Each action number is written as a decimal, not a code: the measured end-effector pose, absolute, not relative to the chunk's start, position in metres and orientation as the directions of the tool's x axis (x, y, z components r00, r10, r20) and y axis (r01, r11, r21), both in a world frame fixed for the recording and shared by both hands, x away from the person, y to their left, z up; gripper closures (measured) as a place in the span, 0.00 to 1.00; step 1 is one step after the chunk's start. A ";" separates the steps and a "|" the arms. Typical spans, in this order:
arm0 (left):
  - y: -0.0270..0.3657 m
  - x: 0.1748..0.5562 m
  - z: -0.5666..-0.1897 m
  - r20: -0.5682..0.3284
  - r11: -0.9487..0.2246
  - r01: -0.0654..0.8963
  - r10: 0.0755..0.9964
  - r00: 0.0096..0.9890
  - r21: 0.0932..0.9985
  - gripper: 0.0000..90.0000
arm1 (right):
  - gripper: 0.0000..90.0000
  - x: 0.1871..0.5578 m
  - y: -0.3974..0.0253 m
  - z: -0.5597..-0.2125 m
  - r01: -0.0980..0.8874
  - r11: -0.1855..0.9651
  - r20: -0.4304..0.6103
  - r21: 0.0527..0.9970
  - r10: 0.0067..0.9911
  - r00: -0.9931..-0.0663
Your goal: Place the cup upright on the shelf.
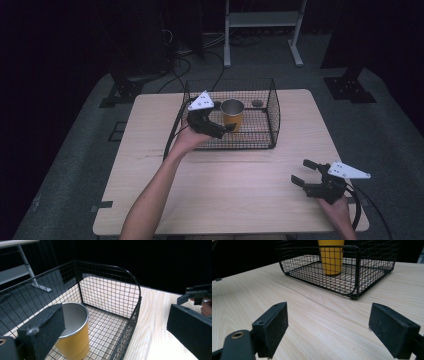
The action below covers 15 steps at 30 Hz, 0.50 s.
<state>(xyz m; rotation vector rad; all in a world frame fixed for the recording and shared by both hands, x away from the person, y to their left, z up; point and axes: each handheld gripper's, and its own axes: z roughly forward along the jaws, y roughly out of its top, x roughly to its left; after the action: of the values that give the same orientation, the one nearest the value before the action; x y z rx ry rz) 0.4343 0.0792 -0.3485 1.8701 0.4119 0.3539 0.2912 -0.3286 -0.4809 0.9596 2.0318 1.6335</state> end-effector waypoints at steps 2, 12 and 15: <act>0.081 0.431 -0.350 0.043 -0.308 0.108 0.445 0.895 0.945 0.01 | 0.16 0.291 -0.329 -0.481 0.280 0.100 0.133 0.955 0.698 -0.704; 0.089 0.415 -0.355 0.046 -0.291 0.098 0.453 0.891 0.952 0.01 | 0.16 0.292 -0.329 -0.481 0.279 0.101 0.133 0.955 0.696 -0.705; 0.093 0.408 -0.355 0.057 -0.284 0.085 0.457 0.888 0.955 0.01 | 0.16 0.292 -0.329 -0.481 0.279 0.100 0.133 0.955 0.697 -0.704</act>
<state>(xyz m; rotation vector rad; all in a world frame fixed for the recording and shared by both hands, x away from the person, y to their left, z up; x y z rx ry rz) 0.4077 0.0932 -0.3554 1.8396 0.4051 0.3806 0.2916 -0.3287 -0.4810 0.9586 2.0317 1.6342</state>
